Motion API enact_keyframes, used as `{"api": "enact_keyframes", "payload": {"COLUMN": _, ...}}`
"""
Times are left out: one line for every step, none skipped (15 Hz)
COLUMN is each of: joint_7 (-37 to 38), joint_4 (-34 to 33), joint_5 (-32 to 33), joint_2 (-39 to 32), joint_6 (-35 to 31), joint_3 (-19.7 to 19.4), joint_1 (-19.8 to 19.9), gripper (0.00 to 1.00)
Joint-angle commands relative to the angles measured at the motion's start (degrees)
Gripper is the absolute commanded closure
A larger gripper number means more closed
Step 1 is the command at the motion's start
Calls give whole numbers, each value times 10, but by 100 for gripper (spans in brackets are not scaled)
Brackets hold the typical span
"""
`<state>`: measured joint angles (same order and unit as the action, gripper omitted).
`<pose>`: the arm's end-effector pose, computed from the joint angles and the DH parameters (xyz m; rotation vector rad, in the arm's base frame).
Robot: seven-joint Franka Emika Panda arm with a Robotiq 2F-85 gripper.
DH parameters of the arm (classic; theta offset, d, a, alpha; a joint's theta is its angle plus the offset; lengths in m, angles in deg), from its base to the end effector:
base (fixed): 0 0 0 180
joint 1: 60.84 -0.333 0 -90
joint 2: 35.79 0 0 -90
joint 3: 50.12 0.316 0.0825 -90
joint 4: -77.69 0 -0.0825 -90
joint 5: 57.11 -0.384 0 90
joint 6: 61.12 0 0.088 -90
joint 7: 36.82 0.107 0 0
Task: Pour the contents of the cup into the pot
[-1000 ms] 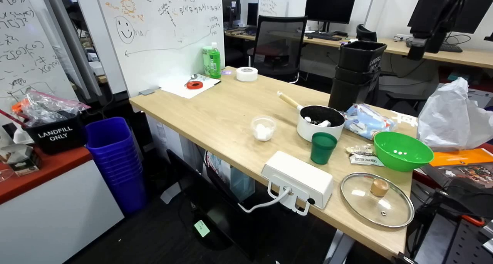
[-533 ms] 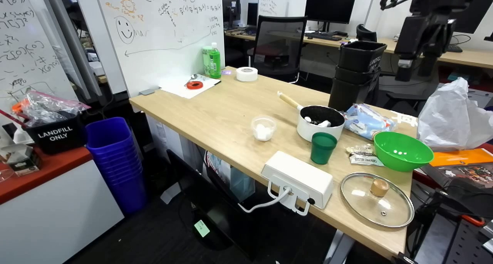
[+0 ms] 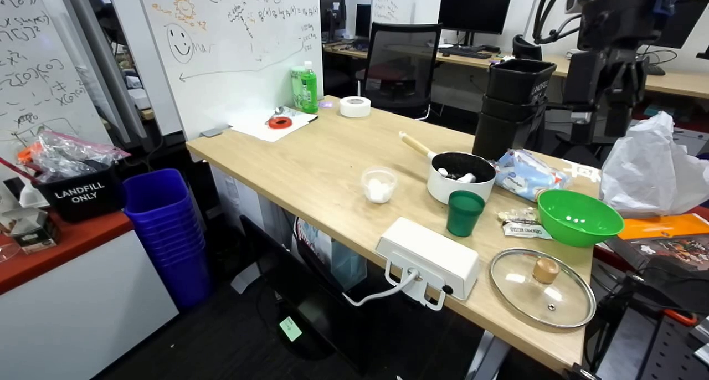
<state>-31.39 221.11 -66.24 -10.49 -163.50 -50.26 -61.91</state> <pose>0.3730 0.0196 0.4198 -2.9699 0.1992 0.4233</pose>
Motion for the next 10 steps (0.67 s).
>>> {"api": "enact_keyframes", "payload": {"joint_7": -1, "joint_4": -2, "joint_5": -1, "joint_2": 0, "joint_6": 3, "joint_3": 4, "joint_1": 4, "gripper": 0}}
{"api": "enact_keyframes", "payload": {"joint_7": -1, "joint_4": -2, "joint_5": -1, "joint_2": 0, "joint_6": 3, "joint_3": 4, "joint_1": 4, "gripper": 0}}
{"api": "enact_keyframes", "payload": {"joint_7": -1, "joint_4": -2, "joint_5": -1, "joint_2": 0, "joint_6": 3, "joint_3": 4, "joint_1": 4, "gripper": 0}}
{"api": "enact_keyframes", "payload": {"joint_7": 11, "joint_4": -3, "joint_5": -9, "joint_2": -10, "joint_6": -5, "joint_3": 6, "joint_1": 4, "gripper": 0}}
{"api": "enact_keyframes", "payload": {"joint_7": 23, "joint_4": -9, "joint_5": -8, "joint_2": -26, "joint_6": -11, "joint_3": 11, "joint_1": 4, "gripper": 0}}
{"api": "enact_keyframes", "payload": {"joint_7": 42, "joint_4": -16, "joint_5": -8, "joint_2": -43, "joint_6": -12, "joint_3": 16, "joint_1": 4, "gripper": 0}}
{"api": "enact_keyframes", "payload": {"joint_7": 63, "joint_4": -19, "joint_5": -9, "joint_2": -57, "joint_6": -27, "joint_3": 21, "joint_1": 5, "gripper": 0}}
{"api": "enact_keyframes", "payload": {"joint_7": 76, "joint_4": -24, "joint_5": -10, "joint_2": -78, "joint_6": -44, "joint_3": 27, "joint_1": 4, "gripper": 0}}
{"api": "enact_keyframes", "payload": {"joint_7": 82, "joint_4": -31, "joint_5": -9, "joint_2": -98, "joint_6": -61, "joint_3": 32, "joint_1": 0, "gripper": 0}}
{"api": "enact_keyframes", "payload": {"joint_7": 83, "joint_4": -41, "joint_5": -1, "joint_2": -119, "joint_6": -74, "joint_3": 37, "joint_1": -3, "gripper": 0}}
